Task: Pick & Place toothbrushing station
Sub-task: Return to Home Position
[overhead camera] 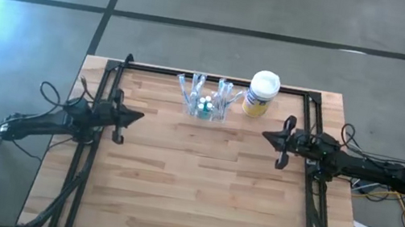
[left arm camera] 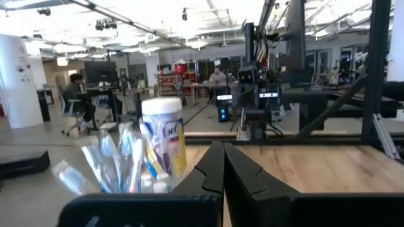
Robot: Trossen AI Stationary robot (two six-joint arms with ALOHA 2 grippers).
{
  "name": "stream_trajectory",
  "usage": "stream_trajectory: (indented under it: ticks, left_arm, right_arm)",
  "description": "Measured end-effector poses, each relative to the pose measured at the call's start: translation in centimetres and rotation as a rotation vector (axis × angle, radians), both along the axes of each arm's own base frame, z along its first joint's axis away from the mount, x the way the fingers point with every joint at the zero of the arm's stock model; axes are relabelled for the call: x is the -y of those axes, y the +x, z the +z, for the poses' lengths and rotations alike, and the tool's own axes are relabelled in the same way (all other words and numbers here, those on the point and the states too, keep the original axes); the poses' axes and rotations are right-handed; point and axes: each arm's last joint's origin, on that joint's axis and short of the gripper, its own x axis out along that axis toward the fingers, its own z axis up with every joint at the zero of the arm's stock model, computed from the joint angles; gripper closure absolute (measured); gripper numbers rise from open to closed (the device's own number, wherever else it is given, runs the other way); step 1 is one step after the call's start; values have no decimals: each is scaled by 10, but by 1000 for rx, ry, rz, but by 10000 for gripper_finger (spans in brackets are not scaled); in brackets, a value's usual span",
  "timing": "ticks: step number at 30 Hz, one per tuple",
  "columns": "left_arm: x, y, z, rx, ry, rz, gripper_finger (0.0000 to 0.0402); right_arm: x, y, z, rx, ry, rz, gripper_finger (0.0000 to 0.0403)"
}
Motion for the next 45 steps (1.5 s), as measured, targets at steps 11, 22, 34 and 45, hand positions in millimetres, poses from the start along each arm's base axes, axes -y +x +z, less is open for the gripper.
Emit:
stream_trajectory:
  ticks: [11, 22, 34, 45]
  left_arm:
    - [-2, 3, -17, -95, -42, 46, 401]
    - [-2, 3, -16, -82, -97, 37, 373]
    - [-2, 3, -19, -114, -101, 32, 372]
    - [-2, 3, -19, -116, -100, 30, 367]
  right_arm:
    - [0, 0, -8, -89, -14, -3, 395]
    - [0, 0, -5, -57, -17, -2, 394]
    - [0, 1, -5, -61, -17, 0, 394]
    - [0, 1, -5, -60, -17, 0, 394]
